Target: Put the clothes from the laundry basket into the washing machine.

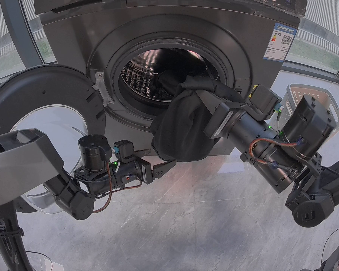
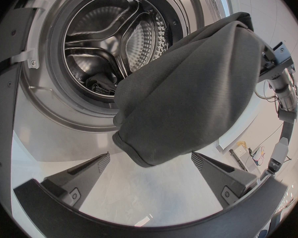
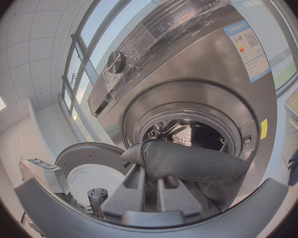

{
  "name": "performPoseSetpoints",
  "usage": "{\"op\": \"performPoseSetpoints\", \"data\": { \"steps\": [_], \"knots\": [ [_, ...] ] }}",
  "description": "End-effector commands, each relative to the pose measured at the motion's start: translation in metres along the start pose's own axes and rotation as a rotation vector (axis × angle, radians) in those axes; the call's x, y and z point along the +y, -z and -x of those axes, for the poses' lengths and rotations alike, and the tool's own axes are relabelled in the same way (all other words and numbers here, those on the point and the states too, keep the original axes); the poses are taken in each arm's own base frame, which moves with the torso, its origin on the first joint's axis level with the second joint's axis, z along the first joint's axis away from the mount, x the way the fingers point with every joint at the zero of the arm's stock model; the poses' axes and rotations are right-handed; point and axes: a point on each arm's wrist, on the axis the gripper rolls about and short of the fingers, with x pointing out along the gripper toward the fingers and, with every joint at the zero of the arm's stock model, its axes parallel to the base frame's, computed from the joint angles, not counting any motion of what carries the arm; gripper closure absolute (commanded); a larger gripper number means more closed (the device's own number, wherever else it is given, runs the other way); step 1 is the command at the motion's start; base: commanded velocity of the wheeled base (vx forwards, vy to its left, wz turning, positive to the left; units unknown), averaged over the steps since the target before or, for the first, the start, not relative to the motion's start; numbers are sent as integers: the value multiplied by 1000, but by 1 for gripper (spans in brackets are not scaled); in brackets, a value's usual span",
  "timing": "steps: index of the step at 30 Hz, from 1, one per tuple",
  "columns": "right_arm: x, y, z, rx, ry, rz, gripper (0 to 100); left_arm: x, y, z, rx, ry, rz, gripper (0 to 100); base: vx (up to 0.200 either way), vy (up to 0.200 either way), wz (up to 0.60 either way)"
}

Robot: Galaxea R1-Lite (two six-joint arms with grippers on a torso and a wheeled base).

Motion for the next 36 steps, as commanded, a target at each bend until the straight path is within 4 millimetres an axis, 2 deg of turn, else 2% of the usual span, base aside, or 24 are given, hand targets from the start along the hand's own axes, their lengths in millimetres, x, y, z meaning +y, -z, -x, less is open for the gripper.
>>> {"op": "performPoseSetpoints", "data": {
  "steps": [1, 15, 16, 21, 25, 30, 36],
  "knots": [
    [2, 0, 3, 5, -8, -2, 100, 3, 6, -13, -4, 4, 6, 0, 0, 0, 0],
    [4, 2, 4, 14, -11, -3, 100, -2, -2, -30, -82, 42, 16, 0, 0, 0, 0],
    [3, 3, 4, 15, -11, -2, 100, -2, -3, -31, -88, 44, 14, 100, 0, 0, 0],
    [1, 2, 4, 15, -4, 0, 100, -7, -2, -24, -81, 48, 16, 100, 0, 0, 0],
    [-2, 6, 4, 25, 4, 5, 100, -16, -10, -9, -98, 59, 8, 100, 0, 0, 0],
    [-3, 8, 4, 29, 5, 6, 100, -37, -23, 28, -112, 77, 0, 100, 0, 0, 0],
    [-4, 21, 5, 73, 0, 12, 100, -63, -40, 64, -151, 123, -17, 100, 0, 0, 0]
  ]
}}
